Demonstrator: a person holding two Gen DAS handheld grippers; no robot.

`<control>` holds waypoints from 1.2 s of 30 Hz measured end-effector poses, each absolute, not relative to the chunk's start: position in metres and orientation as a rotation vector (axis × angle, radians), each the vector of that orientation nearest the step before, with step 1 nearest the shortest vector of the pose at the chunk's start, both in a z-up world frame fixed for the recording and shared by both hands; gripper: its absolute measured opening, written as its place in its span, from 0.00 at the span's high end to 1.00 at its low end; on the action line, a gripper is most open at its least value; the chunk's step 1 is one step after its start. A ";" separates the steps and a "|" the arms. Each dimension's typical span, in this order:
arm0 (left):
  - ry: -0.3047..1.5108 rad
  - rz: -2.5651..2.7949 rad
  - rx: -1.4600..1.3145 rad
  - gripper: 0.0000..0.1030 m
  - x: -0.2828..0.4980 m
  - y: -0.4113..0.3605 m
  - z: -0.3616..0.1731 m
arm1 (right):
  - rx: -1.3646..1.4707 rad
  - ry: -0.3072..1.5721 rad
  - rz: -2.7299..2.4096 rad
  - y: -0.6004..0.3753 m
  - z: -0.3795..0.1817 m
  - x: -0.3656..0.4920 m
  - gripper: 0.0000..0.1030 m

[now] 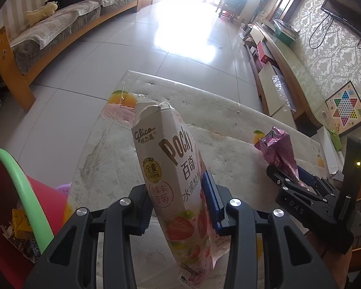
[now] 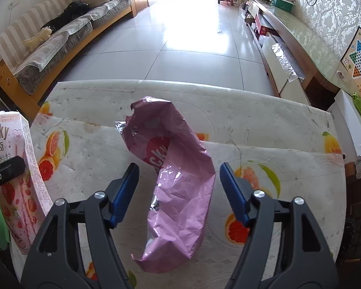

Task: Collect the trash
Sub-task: 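Grasp the white Pocky box with the left tool while the right tool grasps the pink wrapper, then carry Pocky box and pink wrapper over the red bin and open both tools to drop them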

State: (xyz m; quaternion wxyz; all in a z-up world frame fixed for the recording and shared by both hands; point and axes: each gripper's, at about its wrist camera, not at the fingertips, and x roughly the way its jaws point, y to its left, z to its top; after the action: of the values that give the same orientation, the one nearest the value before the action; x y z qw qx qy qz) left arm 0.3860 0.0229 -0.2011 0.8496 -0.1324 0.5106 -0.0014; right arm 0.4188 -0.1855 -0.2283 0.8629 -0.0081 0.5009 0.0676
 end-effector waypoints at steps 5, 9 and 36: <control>1.071 -0.020 -0.279 0.65 0.376 0.023 -0.198 | -0.021 1.058 0.135 -0.189 -0.227 0.415 0.64; 1.051 -0.040 -0.257 0.65 0.365 0.019 -0.184 | -0.017 1.024 0.122 -0.194 -0.203 0.401 0.65; 0.850 0.087 -0.211 0.65 0.194 0.109 -0.064 | -0.010 0.803 0.259 -0.137 -0.047 0.210 0.66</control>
State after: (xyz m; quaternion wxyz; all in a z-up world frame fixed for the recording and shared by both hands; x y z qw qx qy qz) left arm 0.1943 0.1095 -0.0641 0.9048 -0.1020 0.4114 0.0420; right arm 0.2101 -0.1368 -0.0471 0.9123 -0.0047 0.3898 0.1257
